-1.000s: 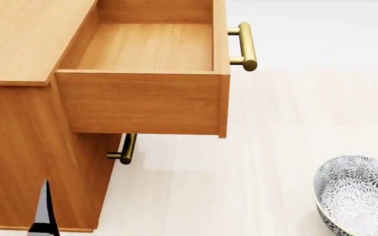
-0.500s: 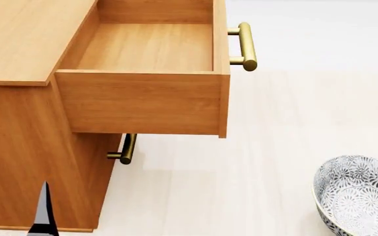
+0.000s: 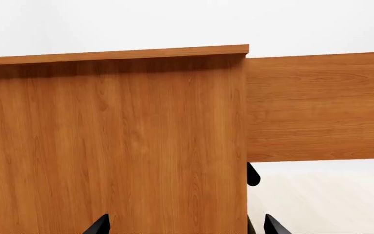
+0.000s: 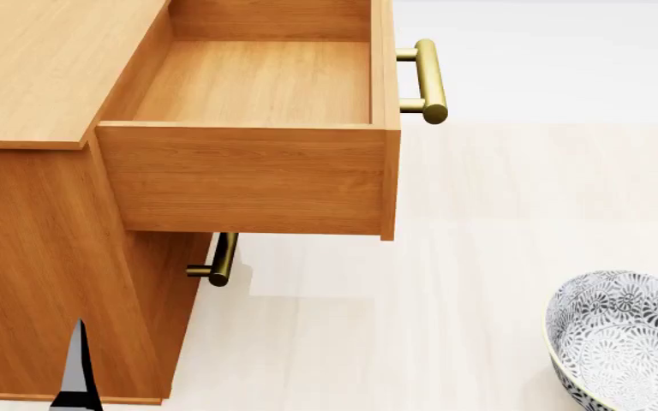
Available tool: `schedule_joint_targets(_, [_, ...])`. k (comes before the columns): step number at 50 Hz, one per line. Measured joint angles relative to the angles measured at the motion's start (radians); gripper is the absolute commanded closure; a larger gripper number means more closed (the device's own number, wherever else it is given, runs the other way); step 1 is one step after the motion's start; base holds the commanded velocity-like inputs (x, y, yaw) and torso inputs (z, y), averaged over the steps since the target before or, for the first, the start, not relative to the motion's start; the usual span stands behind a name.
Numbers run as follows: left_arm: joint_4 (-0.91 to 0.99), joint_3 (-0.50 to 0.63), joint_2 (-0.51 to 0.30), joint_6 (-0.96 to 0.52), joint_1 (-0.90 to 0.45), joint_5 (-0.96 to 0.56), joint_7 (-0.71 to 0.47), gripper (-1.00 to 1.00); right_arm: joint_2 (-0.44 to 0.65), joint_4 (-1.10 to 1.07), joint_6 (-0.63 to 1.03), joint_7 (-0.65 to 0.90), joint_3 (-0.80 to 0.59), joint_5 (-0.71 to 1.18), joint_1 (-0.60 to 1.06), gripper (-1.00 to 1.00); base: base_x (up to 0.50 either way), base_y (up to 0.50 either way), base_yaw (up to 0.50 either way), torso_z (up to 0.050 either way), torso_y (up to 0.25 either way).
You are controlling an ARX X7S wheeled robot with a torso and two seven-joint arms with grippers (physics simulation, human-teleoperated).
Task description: Put the ketchup in the top drawer of the cabinet.
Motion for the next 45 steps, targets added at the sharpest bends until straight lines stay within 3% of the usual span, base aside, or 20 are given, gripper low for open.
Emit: schedule_joint_targets(45, [-0.02, 0.013, -0.01, 0.017, 0.001, -0.01, -0.022, -1.0, -0.021, 0.268, -0.124, -0.063, -0.112, -0.144, 0.058, -1.0, 0.0, 0.0, 0.0, 0.0, 0.0])
